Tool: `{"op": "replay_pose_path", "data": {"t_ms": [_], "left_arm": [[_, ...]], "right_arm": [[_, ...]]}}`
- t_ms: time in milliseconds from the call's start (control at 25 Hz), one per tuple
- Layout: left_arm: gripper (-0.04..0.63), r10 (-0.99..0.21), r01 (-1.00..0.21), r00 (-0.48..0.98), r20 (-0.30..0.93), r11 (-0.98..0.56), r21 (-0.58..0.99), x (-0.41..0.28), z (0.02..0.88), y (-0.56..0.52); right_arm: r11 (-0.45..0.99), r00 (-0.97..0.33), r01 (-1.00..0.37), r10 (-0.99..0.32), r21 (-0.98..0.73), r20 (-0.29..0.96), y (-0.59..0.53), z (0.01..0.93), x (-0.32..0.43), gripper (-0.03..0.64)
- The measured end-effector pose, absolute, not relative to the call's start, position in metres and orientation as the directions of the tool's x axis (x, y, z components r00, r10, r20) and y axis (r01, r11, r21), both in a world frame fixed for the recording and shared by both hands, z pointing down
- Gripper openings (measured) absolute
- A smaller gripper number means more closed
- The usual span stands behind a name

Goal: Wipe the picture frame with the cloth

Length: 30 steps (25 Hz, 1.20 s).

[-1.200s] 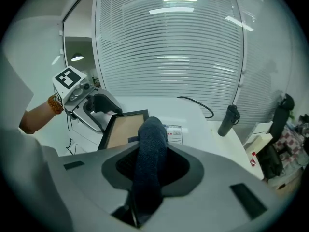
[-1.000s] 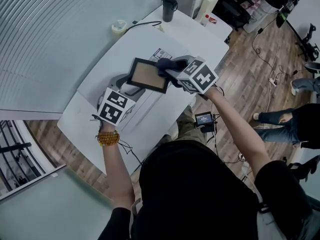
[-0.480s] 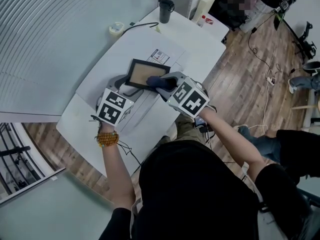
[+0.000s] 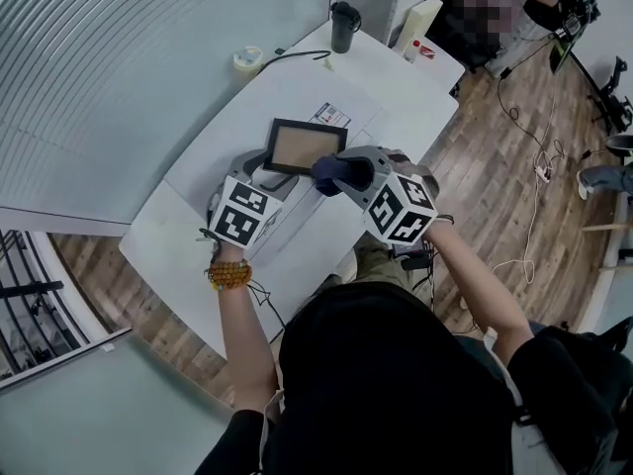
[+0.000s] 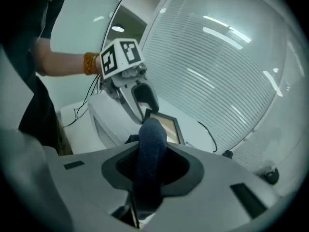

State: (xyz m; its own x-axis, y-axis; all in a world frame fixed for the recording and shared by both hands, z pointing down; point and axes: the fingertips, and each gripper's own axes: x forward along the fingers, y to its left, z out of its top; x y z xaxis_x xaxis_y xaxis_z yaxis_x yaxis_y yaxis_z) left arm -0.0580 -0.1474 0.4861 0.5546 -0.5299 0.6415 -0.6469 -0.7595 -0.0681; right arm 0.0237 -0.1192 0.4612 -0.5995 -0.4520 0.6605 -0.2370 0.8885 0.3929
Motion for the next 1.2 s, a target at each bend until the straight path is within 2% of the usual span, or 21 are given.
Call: {"op": "replay_pose_path", "data": {"t_ms": [80, 360, 640, 800, 1000, 1200], "left_arm": [[0.275, -0.527, -0.647, 0.557, 0.642, -0.76, -0.064, -0.058, 0.487, -0.147], [0.282, -0.52, -0.631, 0.569, 0.637, -0.773, -0.066, -0.057, 0.485, -0.146], [0.282, -0.521, -0.636, 0.563, 0.641, -0.769, -0.066, -0.057, 0.485, -0.147], [0.282, -0.52, -0.635, 0.563, 0.642, -0.769, -0.066, -0.058, 0.486, -0.147], [0.282, -0.519, -0.633, 0.566, 0.641, -0.771, -0.065, -0.06, 0.486, -0.148], [0.29, -0.52, -0.642, 0.566, 0.64, -0.765, -0.054, -0.06, 0.486, -0.149]], "right_arm": [[0.908, -0.584, -0.172, -0.406, 0.382, 0.703, -0.122, 0.473, 0.019, 0.083], [0.955, -0.526, -0.068, -0.28, 0.288, 0.803, -0.13, 0.477, -0.002, 0.078], [0.963, -0.47, 0.08, -0.19, 0.256, 0.862, -0.139, 0.48, -0.029, 0.078], [0.944, -0.412, 0.224, -0.132, 0.241, 0.902, -0.143, 0.482, -0.042, 0.078], [0.841, -0.401, 0.428, -0.152, 0.332, 0.903, -0.143, 0.483, -0.071, 0.078], [0.852, -0.438, 0.434, -0.084, 0.292, 0.895, -0.129, 0.482, -0.103, 0.078]]}}
